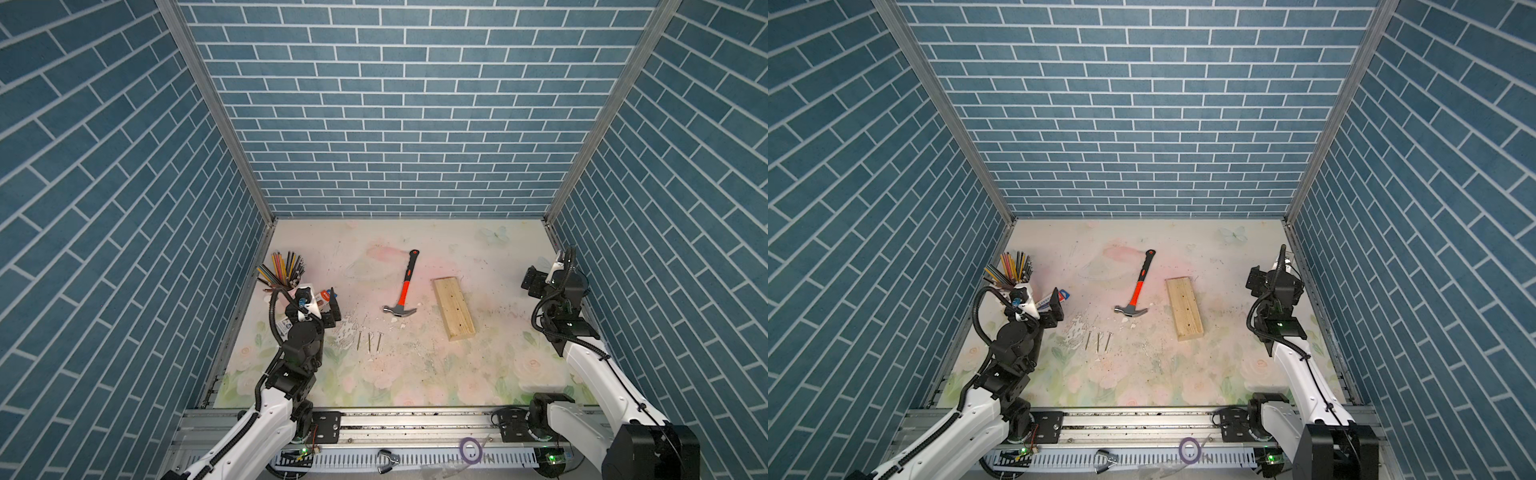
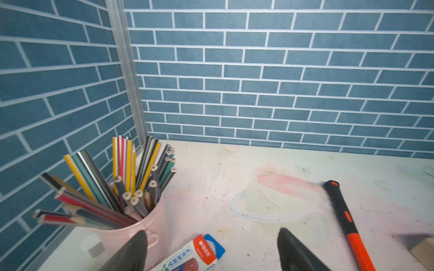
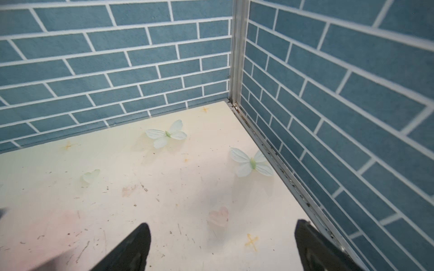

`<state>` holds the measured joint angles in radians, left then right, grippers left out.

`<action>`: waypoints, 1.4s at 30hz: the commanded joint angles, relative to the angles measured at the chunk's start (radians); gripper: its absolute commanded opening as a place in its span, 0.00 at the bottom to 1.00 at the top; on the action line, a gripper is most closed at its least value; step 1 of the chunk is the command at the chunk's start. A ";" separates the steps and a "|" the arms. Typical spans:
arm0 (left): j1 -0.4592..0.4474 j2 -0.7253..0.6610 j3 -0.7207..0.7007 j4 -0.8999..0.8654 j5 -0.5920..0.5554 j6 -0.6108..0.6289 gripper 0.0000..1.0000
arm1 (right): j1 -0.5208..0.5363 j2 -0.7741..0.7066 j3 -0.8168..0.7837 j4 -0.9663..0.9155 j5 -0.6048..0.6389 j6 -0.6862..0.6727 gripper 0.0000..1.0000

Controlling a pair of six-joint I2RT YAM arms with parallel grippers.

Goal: Use a claw hammer to pull out a nail
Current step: Reset both arms

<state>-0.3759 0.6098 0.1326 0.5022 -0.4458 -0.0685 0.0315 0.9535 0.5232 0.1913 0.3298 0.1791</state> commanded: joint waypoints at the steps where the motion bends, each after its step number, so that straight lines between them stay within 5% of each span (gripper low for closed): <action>1: 0.059 0.002 -0.040 0.108 -0.012 0.039 0.87 | -0.011 -0.054 -0.073 0.107 0.063 -0.002 0.95; 9: 0.244 0.238 -0.073 0.360 0.157 -0.008 0.87 | -0.011 -0.066 -0.316 0.424 0.080 -0.053 0.98; 17: 0.325 0.555 -0.062 0.639 0.247 -0.008 0.87 | -0.013 0.121 -0.342 0.614 -0.008 -0.071 0.98; 26: 0.393 0.754 -0.010 0.773 0.358 -0.009 0.87 | -0.024 0.317 -0.346 0.862 -0.041 -0.096 0.98; 32: 0.392 0.885 -0.011 0.905 0.382 -0.007 0.87 | -0.038 0.382 -0.262 0.779 -0.097 -0.098 0.98; 42: 0.391 0.892 0.075 0.751 0.456 0.029 0.87 | -0.056 0.420 -0.207 0.719 -0.164 -0.101 0.98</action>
<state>0.0109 1.4982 0.1936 1.2598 -0.0154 -0.0601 -0.0181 1.3567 0.2836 0.9363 0.2028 0.1108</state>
